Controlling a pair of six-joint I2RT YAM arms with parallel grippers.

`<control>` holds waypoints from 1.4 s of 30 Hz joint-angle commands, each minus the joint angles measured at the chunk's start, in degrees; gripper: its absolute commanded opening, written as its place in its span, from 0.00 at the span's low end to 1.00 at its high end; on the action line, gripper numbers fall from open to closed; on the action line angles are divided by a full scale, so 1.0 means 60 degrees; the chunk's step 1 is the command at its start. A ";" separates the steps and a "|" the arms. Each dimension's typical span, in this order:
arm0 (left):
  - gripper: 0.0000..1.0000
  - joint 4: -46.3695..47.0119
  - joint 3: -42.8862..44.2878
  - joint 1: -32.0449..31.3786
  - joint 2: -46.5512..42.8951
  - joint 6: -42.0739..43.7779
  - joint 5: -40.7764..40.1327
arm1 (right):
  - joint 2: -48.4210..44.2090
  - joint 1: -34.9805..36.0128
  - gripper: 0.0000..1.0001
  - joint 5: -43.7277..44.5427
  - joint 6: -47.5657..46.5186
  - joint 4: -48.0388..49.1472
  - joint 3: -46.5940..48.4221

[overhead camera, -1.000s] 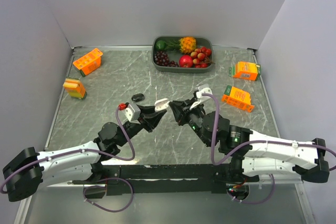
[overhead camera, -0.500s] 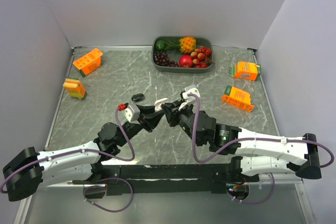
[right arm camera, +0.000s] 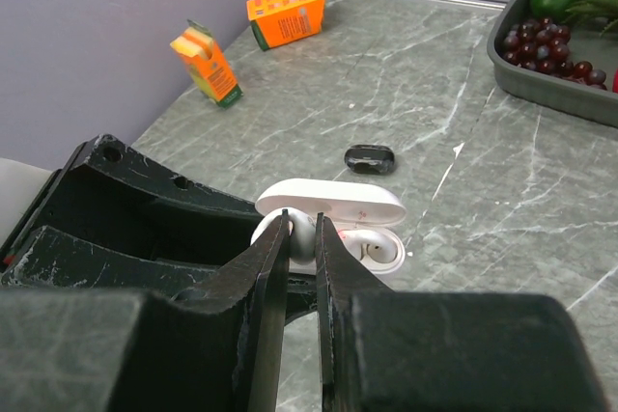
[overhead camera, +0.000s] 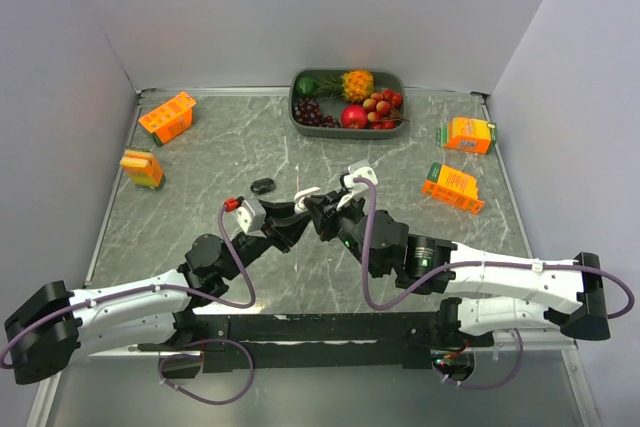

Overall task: Insert the wireless bluetooth earbuds into the charging case
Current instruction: Place the earbud in the charging case.

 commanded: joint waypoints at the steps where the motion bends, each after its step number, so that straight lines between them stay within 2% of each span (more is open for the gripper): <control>1: 0.01 0.0497 0.0428 -0.0105 -0.0186 -0.0053 0.0095 | 0.0136 0.0072 0.00 -0.0092 -0.0101 0.0312 0.0411; 34: 0.01 0.0526 0.0559 -0.0105 -0.0450 -0.0053 -0.0388 | -0.0157 0.0365 0.00 -0.0121 -0.0247 -0.0317 -0.0057; 39: 0.01 0.0555 0.0560 -0.0105 -0.0464 -0.0083 -0.0403 | -0.0216 0.0380 0.05 -0.0165 -0.0189 -0.0449 -0.0101; 42: 0.01 0.0526 0.0589 -0.0105 -0.0479 -0.0112 -0.0374 | -0.0288 0.0380 0.13 -0.0180 -0.0159 -0.0464 -0.0203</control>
